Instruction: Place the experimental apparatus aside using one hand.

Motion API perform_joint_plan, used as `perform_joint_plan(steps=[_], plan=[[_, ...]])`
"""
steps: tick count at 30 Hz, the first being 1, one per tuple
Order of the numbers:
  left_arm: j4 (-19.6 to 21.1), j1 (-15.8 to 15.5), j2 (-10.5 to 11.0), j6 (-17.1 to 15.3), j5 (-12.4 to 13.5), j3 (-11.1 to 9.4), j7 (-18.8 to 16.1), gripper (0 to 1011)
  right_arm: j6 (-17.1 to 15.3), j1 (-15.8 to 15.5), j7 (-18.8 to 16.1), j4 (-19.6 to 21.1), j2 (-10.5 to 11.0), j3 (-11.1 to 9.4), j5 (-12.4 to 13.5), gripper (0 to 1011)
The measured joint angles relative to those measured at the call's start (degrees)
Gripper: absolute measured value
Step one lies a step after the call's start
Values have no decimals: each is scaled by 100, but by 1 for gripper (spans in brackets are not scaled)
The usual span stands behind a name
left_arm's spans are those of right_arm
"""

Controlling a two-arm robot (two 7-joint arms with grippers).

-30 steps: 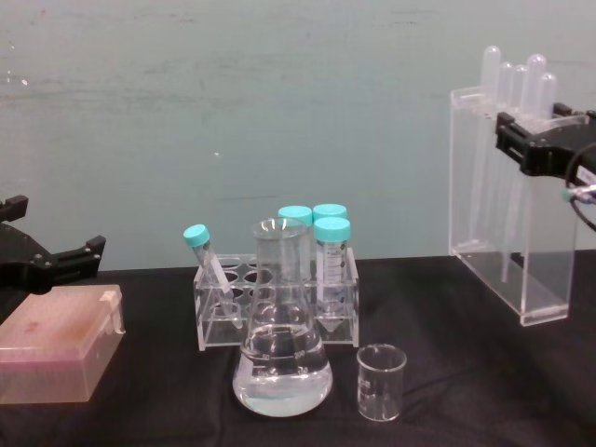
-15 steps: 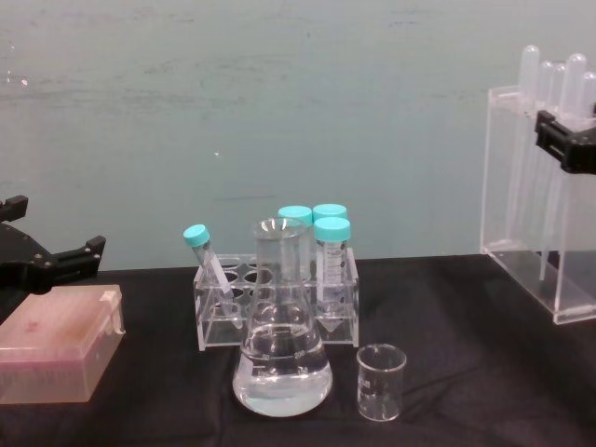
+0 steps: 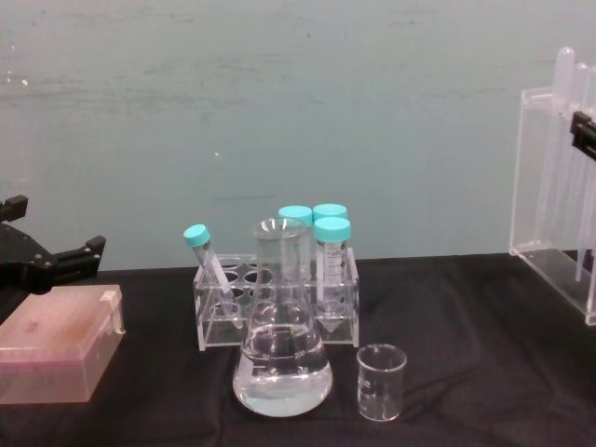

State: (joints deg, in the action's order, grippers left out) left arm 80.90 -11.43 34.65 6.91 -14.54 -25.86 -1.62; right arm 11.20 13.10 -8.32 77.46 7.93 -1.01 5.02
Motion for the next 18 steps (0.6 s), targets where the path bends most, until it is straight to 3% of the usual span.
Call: perform_joint_plan(steps=[18], plan=[[0, 0, 0, 0, 0, 0, 0, 1000, -19, -56, -81, -26, 156, -244, 165, 607]])
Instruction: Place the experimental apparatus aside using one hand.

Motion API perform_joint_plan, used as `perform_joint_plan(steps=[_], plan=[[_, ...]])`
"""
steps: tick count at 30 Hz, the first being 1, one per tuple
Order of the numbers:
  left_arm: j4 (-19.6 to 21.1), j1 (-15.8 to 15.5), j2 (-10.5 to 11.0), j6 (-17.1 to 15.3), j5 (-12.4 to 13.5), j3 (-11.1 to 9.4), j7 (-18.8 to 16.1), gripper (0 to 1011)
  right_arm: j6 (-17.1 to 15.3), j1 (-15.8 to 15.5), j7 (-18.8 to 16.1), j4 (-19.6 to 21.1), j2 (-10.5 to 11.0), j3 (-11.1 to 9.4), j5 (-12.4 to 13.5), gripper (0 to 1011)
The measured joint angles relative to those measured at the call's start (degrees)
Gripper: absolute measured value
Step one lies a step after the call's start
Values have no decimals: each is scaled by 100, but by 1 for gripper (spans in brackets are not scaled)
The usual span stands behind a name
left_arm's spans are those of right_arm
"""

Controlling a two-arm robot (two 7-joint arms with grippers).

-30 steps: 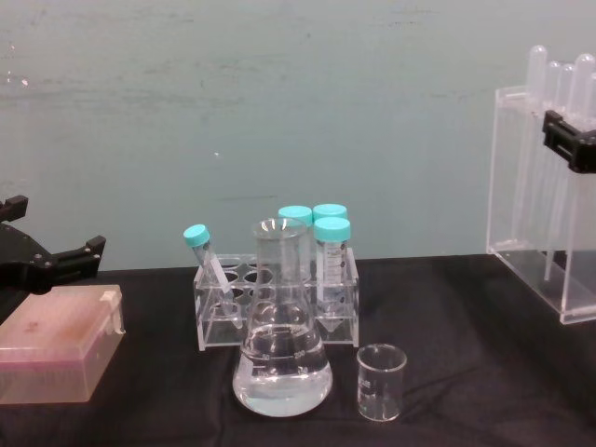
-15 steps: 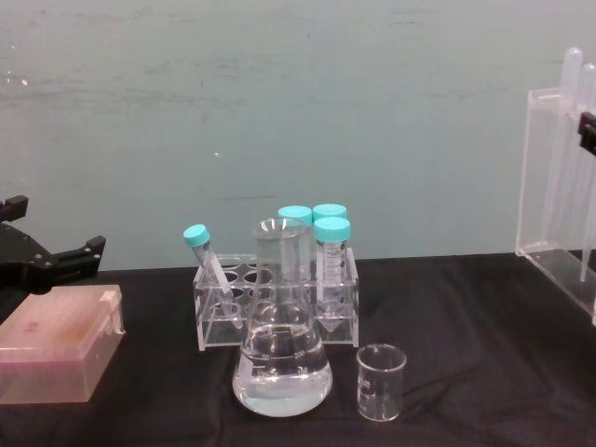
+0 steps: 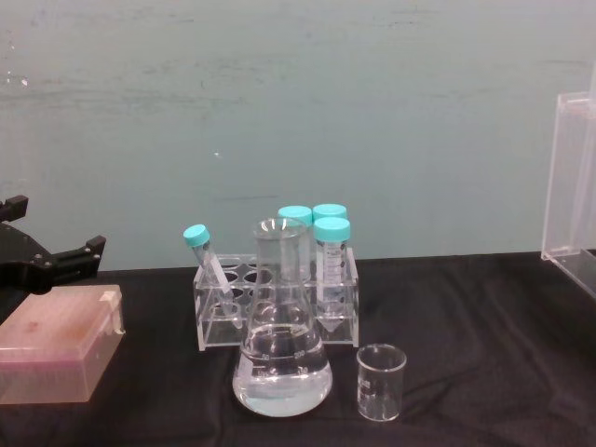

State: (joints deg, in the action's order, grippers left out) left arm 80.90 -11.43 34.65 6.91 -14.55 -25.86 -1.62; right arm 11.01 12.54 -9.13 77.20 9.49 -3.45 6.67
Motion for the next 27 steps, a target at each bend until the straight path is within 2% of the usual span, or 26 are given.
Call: perform_joint_plan(steps=[27], plan=[[0, 0, 0, 0, 0, 0, 0, 1000, 49, 190, 72, -339, 64, -197, -33, 607]])
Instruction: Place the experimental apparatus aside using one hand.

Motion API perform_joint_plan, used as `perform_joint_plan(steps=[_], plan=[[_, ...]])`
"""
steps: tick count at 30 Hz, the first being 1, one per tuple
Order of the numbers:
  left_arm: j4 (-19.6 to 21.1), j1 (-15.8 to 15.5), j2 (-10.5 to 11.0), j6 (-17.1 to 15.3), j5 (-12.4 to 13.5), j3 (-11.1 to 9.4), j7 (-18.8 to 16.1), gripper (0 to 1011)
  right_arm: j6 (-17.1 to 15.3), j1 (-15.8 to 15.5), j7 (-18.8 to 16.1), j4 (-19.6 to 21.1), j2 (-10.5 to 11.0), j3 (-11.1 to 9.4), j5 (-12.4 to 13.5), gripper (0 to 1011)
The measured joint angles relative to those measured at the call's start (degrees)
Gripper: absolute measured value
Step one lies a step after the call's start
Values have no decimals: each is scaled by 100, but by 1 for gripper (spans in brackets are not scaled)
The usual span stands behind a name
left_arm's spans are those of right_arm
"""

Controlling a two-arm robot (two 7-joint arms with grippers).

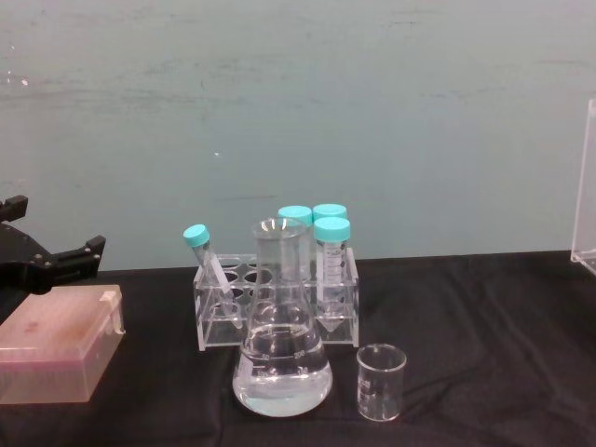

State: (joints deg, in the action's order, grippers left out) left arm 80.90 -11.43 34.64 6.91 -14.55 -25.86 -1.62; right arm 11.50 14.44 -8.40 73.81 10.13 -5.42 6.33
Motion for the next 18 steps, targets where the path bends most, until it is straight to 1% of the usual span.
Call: perform_joint_plan(steps=[18], plan=[[0, 0, 0, 0, 0, 0, 0, 1000, 28, 122, -75, -216, -13, -56, 55, 607]])
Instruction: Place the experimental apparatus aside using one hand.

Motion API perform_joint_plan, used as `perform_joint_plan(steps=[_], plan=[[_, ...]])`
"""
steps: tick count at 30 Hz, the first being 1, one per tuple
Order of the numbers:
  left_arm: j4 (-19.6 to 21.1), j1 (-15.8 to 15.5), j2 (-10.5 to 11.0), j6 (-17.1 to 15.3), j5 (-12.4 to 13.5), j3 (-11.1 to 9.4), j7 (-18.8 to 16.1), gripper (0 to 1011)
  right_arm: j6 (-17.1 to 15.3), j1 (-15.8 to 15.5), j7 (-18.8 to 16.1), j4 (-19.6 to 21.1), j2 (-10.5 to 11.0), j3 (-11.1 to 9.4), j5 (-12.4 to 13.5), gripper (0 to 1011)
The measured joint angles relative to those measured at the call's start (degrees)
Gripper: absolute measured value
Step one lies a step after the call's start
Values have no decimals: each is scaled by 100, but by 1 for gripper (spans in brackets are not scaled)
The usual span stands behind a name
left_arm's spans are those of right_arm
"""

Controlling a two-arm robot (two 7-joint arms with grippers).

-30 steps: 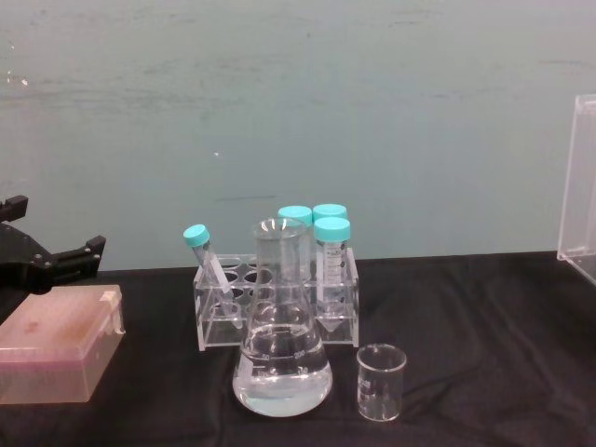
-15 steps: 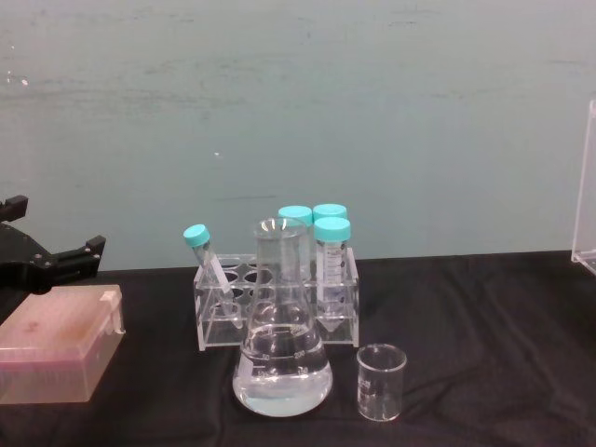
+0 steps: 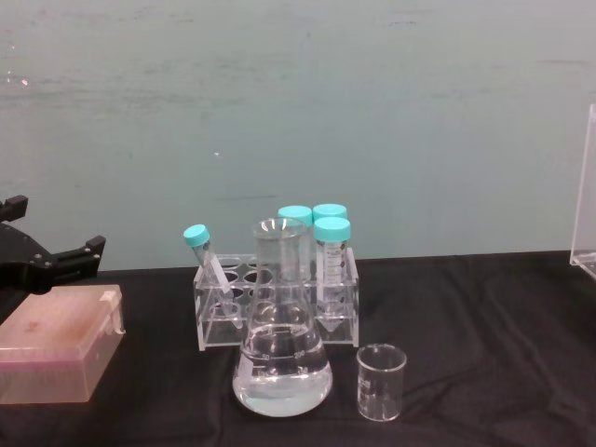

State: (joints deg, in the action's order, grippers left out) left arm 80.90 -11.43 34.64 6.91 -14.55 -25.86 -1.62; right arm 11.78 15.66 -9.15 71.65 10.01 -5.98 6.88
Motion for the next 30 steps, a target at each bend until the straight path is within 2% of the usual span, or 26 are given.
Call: perform_joint_plan(steps=[30], plan=[[0, 0, 0, 0, 0, 0, 0, 1000, 32, 89, -45, -242, 27, -44, 54, 607]])
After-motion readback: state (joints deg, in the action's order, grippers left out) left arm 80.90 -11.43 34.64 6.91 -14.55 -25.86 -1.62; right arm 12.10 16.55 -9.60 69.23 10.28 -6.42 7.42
